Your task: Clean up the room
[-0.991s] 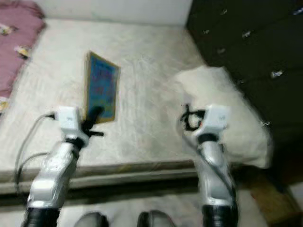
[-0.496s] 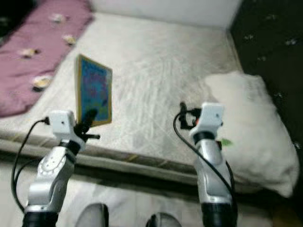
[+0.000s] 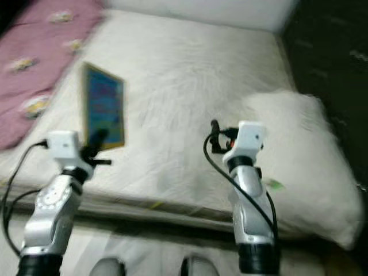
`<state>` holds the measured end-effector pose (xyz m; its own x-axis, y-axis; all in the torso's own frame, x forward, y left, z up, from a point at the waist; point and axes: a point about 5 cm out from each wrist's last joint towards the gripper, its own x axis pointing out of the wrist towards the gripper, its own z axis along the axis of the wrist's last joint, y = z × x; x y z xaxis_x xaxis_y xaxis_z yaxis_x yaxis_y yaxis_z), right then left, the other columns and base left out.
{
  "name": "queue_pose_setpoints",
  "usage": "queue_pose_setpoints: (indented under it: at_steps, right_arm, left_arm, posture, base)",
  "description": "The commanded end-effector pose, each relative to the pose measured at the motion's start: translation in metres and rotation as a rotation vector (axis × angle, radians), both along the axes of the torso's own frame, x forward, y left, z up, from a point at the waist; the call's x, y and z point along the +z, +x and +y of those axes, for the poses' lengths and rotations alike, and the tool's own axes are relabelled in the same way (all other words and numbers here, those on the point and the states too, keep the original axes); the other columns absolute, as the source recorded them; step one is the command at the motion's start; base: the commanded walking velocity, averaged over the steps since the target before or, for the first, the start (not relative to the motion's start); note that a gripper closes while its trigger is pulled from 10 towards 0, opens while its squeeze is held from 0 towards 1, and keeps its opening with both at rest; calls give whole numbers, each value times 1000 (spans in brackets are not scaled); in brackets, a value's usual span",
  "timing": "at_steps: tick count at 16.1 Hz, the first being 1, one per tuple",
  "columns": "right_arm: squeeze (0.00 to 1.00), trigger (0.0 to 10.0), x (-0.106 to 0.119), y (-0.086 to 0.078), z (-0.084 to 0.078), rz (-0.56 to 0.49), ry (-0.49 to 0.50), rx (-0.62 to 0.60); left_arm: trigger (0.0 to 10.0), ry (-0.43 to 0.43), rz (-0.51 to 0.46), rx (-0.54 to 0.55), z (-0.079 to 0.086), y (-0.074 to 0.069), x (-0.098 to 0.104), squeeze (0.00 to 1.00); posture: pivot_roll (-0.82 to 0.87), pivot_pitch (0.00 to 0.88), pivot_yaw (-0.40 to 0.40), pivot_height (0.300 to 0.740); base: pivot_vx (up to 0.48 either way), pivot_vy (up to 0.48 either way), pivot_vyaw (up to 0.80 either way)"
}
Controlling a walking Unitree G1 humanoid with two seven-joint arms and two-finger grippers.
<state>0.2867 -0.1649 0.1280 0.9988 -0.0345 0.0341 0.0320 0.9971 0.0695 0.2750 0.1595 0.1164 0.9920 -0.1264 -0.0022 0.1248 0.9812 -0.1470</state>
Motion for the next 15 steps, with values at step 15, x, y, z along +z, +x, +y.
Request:
queue_pose_setpoints:
  at_steps: [15]
  right_arm:
    - [0, 10000, -5, -5, -14, 30, -13, -58]
  left_arm:
    - [10000, -11, -61, -56, -17, -2, 9, 0]
  posture:
    - [-13, 88, -79, 740]
  base:
    - [0, -148, 0]
